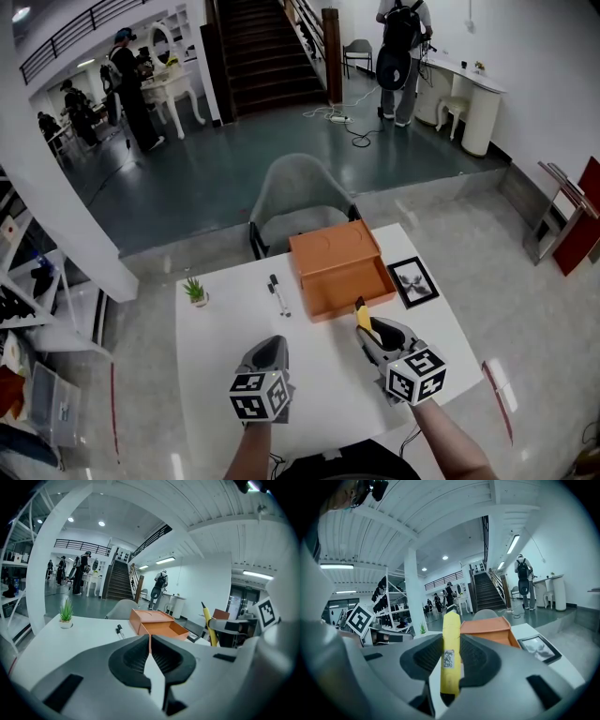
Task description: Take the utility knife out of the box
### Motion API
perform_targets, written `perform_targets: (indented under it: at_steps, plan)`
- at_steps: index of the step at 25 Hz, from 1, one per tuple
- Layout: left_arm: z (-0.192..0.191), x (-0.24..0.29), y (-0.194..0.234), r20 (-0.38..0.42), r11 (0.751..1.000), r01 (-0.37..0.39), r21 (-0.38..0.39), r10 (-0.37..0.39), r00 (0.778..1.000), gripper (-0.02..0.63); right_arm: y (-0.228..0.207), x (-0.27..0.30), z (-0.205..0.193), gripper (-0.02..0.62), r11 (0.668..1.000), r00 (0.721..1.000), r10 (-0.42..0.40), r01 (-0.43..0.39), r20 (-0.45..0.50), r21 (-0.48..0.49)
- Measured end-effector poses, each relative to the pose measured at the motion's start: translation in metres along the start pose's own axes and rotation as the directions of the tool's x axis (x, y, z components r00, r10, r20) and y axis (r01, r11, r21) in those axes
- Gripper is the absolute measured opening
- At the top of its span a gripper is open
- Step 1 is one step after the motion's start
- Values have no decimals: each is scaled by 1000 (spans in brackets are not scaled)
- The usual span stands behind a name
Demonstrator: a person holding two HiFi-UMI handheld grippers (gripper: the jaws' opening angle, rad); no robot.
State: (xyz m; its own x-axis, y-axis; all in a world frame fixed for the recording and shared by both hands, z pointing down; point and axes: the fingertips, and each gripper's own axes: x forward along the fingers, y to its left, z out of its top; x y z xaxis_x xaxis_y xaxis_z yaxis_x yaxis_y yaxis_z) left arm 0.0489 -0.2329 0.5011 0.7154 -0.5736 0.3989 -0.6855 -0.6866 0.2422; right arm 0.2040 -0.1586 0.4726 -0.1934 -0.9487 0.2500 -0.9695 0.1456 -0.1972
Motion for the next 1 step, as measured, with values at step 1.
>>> perform_targets:
  at_steps: [1]
  plan:
    - [0, 1, 0, -1, 1000, 0, -1, 0, 1000, 20, 0, 1, 0, 112, 1000, 1000, 0, 0, -2, 1]
